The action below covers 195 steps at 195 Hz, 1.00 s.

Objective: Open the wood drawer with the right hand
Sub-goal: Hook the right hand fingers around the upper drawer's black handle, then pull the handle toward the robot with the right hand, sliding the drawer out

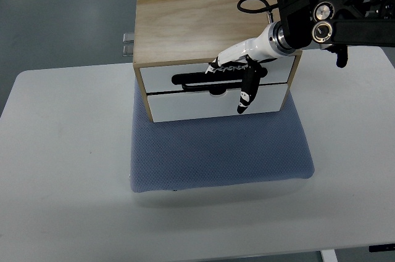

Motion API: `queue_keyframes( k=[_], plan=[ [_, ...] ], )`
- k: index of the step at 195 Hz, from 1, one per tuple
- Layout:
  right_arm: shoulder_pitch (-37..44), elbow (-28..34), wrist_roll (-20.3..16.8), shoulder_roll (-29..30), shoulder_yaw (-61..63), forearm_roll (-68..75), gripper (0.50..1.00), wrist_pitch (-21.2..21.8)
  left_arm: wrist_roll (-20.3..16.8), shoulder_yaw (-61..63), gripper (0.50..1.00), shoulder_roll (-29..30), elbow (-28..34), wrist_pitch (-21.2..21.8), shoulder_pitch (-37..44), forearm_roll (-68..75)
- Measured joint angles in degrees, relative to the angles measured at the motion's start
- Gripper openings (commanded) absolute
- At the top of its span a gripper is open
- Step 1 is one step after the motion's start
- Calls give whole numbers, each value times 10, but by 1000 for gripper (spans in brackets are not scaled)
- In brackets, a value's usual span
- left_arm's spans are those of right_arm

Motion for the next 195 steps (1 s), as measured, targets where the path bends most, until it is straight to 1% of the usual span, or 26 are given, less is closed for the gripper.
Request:
queue_keyframes(
  k=[73, 195],
  plan=[
    [-3, 0, 1, 11, -2, 1, 942, -4, 0, 0, 1000, 0, 0, 0, 0, 0],
    [-14, 1, 2, 12, -3, 1, 942, -1, 0, 0, 1000, 0, 0, 0, 0, 0]
  ],
)
